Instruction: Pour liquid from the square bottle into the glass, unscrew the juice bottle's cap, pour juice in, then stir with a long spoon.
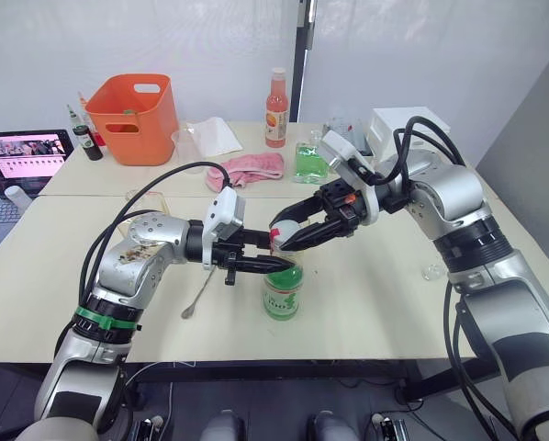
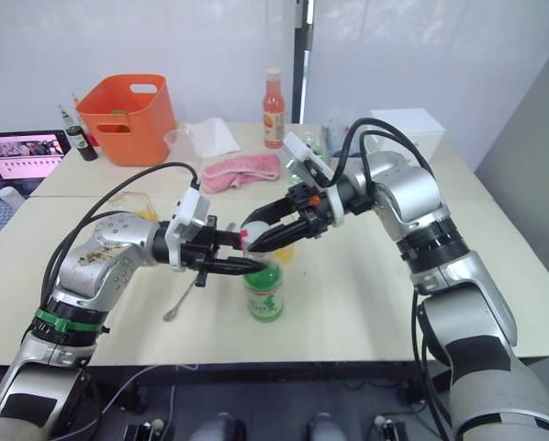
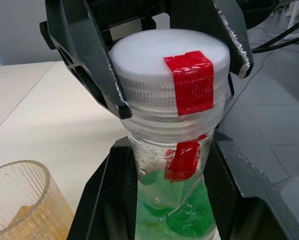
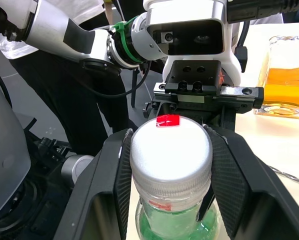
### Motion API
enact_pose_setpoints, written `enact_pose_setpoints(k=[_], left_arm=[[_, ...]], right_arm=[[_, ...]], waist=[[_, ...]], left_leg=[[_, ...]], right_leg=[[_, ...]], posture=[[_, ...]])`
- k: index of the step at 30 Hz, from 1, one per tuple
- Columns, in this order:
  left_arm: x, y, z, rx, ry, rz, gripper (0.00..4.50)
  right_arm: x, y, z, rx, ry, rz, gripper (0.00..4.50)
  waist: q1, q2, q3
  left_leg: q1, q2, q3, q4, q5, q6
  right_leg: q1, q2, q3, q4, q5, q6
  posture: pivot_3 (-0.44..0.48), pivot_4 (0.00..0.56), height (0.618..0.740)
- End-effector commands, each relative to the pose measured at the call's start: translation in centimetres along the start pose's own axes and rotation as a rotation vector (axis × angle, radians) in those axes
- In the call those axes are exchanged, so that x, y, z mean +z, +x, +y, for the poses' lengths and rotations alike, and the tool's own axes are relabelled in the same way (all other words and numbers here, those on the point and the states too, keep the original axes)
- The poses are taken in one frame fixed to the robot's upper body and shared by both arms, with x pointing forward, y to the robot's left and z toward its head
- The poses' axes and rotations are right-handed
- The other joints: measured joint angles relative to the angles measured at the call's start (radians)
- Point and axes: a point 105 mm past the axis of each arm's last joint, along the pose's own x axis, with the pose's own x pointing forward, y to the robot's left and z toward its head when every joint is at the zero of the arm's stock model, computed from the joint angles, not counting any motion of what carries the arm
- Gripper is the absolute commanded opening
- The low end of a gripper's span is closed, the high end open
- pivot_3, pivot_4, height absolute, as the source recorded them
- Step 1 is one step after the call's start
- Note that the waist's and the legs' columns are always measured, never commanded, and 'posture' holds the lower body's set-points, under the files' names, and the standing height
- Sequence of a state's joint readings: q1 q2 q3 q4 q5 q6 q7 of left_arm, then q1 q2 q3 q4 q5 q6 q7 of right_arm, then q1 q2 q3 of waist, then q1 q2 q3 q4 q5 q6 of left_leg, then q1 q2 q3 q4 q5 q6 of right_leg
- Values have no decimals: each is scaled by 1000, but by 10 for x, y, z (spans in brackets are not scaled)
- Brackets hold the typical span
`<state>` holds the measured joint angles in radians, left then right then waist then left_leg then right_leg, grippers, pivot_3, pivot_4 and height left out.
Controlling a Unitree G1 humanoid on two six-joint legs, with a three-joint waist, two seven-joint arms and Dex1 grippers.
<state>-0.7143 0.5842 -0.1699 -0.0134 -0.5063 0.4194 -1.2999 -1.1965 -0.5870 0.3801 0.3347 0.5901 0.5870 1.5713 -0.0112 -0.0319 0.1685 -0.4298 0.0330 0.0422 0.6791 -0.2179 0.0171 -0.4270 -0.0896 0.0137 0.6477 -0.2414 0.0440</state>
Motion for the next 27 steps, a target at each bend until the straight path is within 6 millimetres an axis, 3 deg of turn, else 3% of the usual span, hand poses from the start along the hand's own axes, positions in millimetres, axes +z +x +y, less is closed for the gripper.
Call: enact_pose_setpoints(k=[1,17,19,27], left_arm=[[-28,7,-9,-45,-78,93,1444],[-28,9,-9,-57,-82,103,1444],[-27,9,-8,-58,-81,103,1444],[-26,9,-10,-59,-77,101,1444]], right_arm=[[63,-20,17,-2,-222,-135,1682],[82,-30,20,-40,-237,-218,1682],[79,-28,20,-44,-231,-203,1682],[60,-19,21,-49,-195,-165,1682]], waist=[[0,0,0],[0,0,0],[0,5,0],[3,1,-2]], left_leg=[[0,0,0,0,0,0],[0,0,0,0,0,0],[-1,0,0,0,0,0],[6,0,0,0,0,0]], right_leg=[[0,0,0,0,0,0],[0,0,0,0,0,0],[0,0,0,0,0,0],[6,0,-1,0,0,0]], posture=[[0,150,715],[0,150,715],[0,150,715],[0,150,715]])
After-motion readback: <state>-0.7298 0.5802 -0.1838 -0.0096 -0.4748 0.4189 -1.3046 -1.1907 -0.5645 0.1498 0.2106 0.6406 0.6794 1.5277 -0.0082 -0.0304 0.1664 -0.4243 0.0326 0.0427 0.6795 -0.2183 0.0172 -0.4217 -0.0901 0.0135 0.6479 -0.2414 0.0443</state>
